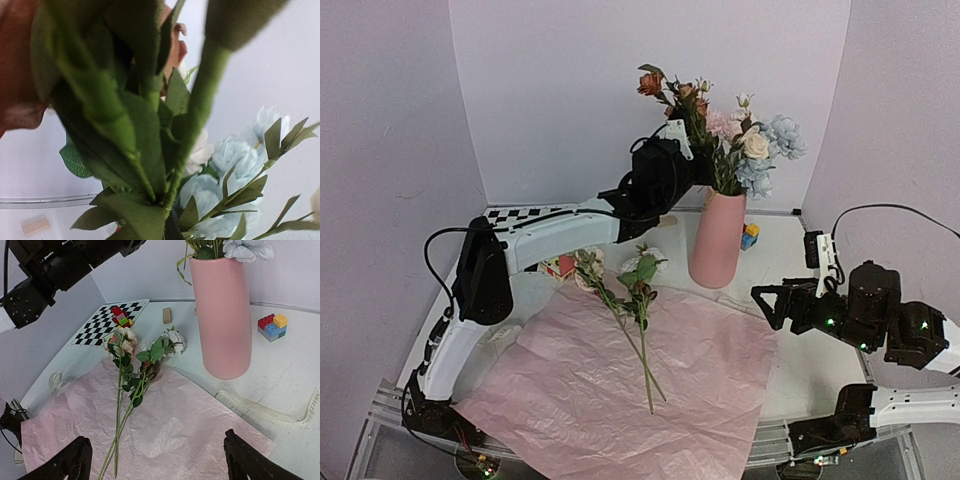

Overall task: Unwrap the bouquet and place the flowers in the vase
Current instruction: Insert the fake flower into the vase.

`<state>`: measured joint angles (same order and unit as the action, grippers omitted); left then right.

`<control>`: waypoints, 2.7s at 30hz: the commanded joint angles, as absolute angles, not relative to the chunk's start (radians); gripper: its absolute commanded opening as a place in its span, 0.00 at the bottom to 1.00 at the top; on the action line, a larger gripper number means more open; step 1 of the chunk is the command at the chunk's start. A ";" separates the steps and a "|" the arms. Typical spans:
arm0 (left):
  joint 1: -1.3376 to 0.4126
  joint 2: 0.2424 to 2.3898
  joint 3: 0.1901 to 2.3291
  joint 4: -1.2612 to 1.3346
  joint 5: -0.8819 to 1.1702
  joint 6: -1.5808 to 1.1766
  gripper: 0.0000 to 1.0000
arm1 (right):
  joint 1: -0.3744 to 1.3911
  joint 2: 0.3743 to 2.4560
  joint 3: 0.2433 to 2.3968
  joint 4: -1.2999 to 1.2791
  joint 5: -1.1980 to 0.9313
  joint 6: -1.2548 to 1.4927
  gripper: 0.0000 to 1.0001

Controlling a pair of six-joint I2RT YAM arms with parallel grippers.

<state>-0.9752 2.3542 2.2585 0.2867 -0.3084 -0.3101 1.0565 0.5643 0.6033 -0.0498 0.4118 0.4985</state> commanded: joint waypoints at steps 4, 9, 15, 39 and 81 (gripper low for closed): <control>-0.980 2.257 2.317 0.308 -0.305 -0.286 0.03 | 1.053 0.502 0.653 -0.034 0.431 0.505 0.92; -0.979 2.294 2.358 0.308 -0.296 -0.316 0.03 | 1.052 0.505 0.650 -0.032 0.428 0.508 0.92; -0.979 2.339 2.426 0.310 -0.282 -0.359 0.03 | 1.053 0.509 0.652 -0.026 0.432 0.507 0.92; -0.979 2.306 2.321 0.316 -0.306 -0.353 0.03 | 0.938 1.235 1.578 0.028 0.596 0.150 0.80; -0.979 2.310 2.335 0.336 -0.287 -0.321 0.03 | 0.563 1.629 1.993 -0.028 0.022 0.403 0.26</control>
